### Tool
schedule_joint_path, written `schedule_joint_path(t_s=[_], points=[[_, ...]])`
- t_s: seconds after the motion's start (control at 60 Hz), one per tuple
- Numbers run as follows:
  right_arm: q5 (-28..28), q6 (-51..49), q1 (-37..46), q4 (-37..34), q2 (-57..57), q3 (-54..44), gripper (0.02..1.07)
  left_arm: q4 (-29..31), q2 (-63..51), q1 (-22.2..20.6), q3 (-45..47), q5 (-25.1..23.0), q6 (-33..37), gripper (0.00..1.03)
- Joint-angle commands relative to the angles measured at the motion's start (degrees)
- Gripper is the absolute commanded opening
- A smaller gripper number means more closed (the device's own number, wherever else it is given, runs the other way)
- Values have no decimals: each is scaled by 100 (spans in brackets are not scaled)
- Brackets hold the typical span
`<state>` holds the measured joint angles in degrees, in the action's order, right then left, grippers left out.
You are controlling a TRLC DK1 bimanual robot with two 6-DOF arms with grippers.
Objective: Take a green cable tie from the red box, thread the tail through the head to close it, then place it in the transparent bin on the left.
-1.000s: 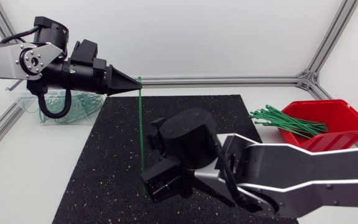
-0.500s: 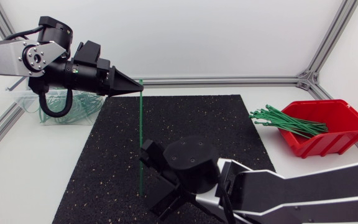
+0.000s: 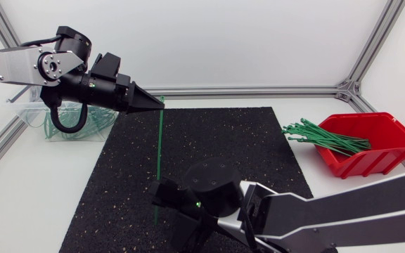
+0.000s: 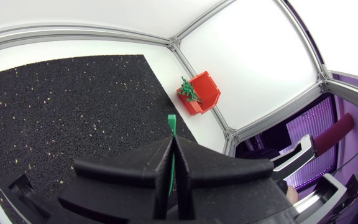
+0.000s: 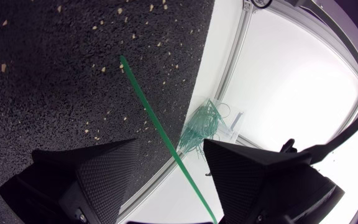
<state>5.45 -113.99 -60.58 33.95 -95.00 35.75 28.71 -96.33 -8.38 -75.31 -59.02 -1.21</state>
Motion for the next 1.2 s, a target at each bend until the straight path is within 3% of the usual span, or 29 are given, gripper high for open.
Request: schedule_joint_path(t_s=[0.0,0.35,0.733,0.917,1.183], points=[[-106,-475,55,217,-282,-200,78,73,-114,-58,-239,14,148,4],[-756,-949,90,401,-502,-226,78,100,-202,-67,-274,23,253,4],[-967,-958,-33,1386,-1029,-402,78,144,-193,-93,-335,23,253,4],[-1038,-932,-7,1720,-1266,-402,46,144,-193,-93,-309,23,280,4],[-1152,-940,125,2010,-1583,-323,47,179,-184,-137,-300,23,306,4]])
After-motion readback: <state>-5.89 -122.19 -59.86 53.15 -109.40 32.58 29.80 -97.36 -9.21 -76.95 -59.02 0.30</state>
